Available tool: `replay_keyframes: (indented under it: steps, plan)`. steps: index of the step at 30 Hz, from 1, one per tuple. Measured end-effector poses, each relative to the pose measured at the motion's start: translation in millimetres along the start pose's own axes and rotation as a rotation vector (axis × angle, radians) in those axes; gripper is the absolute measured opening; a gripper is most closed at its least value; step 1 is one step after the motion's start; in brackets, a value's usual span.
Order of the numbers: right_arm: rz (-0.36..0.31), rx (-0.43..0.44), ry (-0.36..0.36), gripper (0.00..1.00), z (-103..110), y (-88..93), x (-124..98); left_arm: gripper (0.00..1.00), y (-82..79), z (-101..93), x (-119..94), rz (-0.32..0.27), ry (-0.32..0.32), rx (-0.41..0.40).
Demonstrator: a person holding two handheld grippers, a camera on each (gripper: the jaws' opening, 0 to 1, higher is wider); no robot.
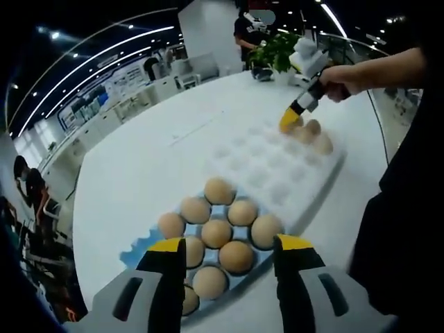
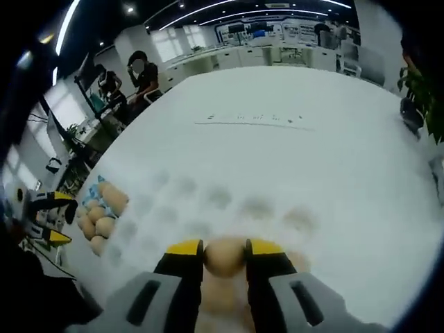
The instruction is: Place the egg into an empty slot of the egg tray after lifting it from the table, then release the egg inside the slot.
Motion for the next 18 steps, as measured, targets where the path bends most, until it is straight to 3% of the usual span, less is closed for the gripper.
replay_keyframes:
  steps: [7, 18]
  plan:
    - [-0.037, 0.116, -0.111, 0.25, 24.8, -5.0, -6.0, 0.51, -13.1, -19.0, 9.7, -0.034, 0.040, 0.035]
    - [-0.038, 0.175, -0.255, 0.24, 70.7, -10.5, -3.2, 0.51, -31.7, -32.0, 18.4, -0.104, 0.056, 0.066]
Point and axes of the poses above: the point that each gripper's makers call its tool centre point, and the gripper's own axes: x roughly forward along the fingers, z roughly to its left, y roughly out of its underside, the point moved 4 cm from there along -x, roughly backward along the fingers, and after that the axes turned 3 degrees about z, right-handed, at the moved point
